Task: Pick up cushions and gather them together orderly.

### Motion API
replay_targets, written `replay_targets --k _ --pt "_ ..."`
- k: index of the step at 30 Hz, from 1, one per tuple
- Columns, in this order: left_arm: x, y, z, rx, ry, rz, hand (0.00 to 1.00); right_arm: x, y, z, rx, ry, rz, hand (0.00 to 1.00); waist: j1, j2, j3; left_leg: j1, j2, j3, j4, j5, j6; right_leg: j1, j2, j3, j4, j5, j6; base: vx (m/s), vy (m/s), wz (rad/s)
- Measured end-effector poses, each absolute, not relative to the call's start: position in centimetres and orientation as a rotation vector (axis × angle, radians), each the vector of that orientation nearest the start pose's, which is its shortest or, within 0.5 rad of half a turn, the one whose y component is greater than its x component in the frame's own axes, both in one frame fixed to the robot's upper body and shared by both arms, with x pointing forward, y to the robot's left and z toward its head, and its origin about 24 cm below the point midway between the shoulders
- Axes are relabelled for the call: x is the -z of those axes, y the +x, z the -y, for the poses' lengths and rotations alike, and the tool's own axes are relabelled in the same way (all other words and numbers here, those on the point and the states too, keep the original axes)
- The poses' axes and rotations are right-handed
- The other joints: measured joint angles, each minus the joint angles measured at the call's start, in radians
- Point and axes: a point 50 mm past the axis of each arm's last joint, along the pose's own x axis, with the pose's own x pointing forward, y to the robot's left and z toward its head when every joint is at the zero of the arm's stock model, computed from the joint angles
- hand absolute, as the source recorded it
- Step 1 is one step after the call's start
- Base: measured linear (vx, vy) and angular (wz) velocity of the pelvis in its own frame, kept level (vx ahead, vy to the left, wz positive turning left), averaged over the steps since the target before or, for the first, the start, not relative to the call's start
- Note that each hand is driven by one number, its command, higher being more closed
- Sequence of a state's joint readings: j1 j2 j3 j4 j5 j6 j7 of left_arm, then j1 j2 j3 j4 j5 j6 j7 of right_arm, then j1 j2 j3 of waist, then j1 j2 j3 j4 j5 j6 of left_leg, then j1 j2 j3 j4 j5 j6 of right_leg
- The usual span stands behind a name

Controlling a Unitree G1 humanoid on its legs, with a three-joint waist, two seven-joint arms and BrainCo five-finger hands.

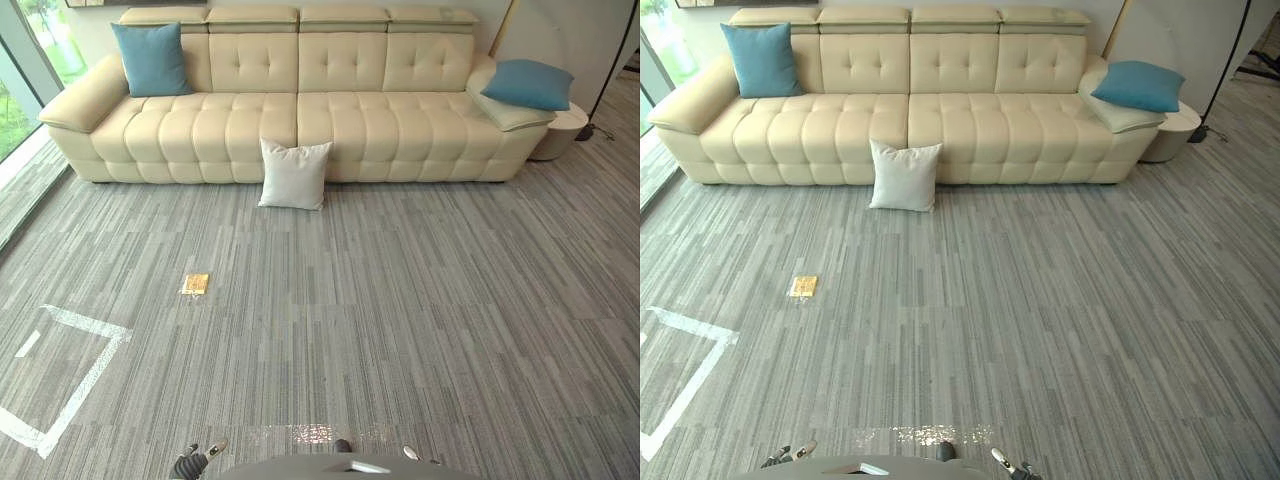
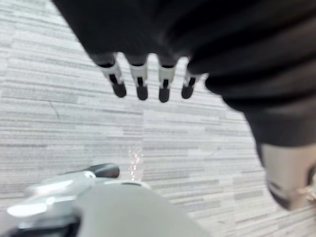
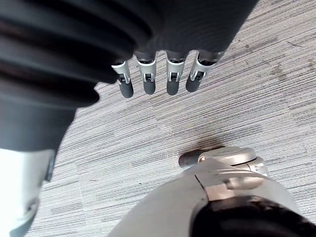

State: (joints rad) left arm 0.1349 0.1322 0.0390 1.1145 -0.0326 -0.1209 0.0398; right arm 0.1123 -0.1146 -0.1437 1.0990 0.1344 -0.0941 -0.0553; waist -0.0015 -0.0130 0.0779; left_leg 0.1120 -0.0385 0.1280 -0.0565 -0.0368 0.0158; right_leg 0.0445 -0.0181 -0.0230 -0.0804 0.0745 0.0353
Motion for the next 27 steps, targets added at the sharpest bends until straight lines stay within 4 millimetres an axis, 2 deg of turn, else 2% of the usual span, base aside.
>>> replay_targets --k 5,27 --pt "16.26 7.65 -20.96 -0.178 0.089 -1.092 0.00 15.88 8.91 21.64 0.292 -0.018 -1.057 0.00 0.002 -0.003 0.018 0.012 0.003 -0.012 -0.024 0.007 -0.008 0.015 -0.001 -0.021 -0.005 -0.016 0.001 -0.17 -0.033 0.08" --pt "16.19 7.80 -21.32 -0.191 0.090 -1.090 0.00 15.97 8.91 21.31 0.298 -0.008 -1.061 0.00 0.002 -0.020 0.024 0.020 0.013 -0.017 -0.022 0.008 -0.012 0.026 0.006 -0.048 -0.008 -0.010 0.001 -0.03 -0.015 0.01"
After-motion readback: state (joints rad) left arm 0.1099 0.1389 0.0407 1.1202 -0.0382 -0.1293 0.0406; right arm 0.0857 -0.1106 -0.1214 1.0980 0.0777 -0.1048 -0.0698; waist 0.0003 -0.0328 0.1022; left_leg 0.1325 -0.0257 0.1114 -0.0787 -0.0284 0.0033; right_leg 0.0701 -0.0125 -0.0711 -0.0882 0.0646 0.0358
